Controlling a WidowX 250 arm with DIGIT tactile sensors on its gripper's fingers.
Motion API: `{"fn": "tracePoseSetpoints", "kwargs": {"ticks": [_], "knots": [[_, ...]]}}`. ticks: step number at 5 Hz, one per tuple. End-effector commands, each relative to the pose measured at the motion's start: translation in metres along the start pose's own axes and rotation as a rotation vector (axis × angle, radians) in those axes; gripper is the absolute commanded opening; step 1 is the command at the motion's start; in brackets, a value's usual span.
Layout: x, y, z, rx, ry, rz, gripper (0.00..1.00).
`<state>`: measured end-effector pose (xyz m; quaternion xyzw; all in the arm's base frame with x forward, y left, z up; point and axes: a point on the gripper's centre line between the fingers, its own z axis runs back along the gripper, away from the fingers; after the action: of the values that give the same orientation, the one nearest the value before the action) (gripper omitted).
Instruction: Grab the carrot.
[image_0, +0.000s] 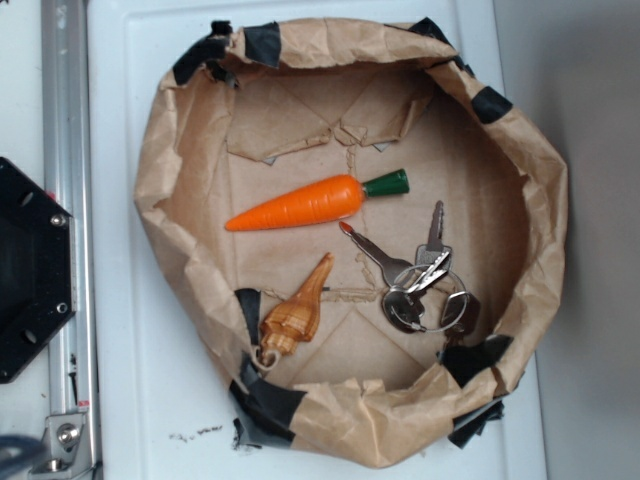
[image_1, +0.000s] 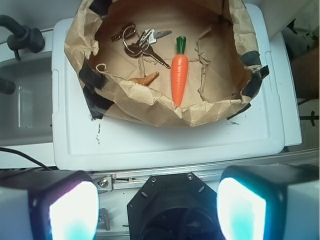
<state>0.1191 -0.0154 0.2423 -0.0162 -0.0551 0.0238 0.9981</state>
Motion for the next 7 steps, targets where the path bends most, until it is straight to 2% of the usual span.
{"fn": "tracePoseSetpoints", "kwargs": {"ticks": [1,2,3,4,5,6,7], "knots": [[0.0,0.0,0.0,0.0,0.0,0.0,1.0],[0.047,0.021,-0.041,0.023,-0.093,-0.067,1.0],[0.078,0.021,-0.057,0.077,-0.17,-0.177,1.0],[0.117,0.033,-0.109,0.092,-0.132,-0.157,1.0],[0.125,0.031,-0.165,0.134,-0.028,-0.174,1.0],[0.122,0.029,-0.205,0.143,0.051,-0.163,1.0],[0.122,0.038,-0.216,0.165,0.091,-0.146,1.0]]}}
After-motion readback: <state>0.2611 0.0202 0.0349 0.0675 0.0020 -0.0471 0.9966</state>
